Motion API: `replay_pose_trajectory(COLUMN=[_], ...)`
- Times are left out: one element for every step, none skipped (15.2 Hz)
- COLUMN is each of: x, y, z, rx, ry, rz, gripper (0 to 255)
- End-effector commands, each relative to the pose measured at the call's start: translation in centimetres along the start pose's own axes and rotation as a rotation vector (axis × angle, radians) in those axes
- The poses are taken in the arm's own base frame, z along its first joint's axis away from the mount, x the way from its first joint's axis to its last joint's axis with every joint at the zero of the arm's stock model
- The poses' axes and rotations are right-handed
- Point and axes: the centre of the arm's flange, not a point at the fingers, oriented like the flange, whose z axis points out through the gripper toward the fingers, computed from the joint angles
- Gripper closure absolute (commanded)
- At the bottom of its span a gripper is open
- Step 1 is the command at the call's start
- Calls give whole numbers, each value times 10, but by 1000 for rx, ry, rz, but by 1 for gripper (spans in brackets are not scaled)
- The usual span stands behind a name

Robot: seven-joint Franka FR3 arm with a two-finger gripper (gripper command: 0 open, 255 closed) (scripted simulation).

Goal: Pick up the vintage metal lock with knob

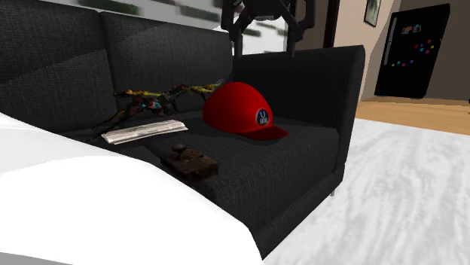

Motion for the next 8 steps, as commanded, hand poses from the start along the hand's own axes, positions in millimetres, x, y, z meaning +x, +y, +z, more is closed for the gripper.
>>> replay_pose_trajectory(x=[0, -3, -7, -10, -13, -17, -20, -24], y=[0, -9, -18, -27, -36, -45, -54, -63], z=[0, 8, 17, 25, 34, 42, 50, 59], rx=[0, 3, 6, 9, 11, 14, 17, 20], ry=[0, -2, -5, -7, -9, -11, -14, -16], rz=[0, -5, -11, -16, -22, -27, -32, -38], gripper=[0, 0, 0, 0, 0, 0, 0, 0])
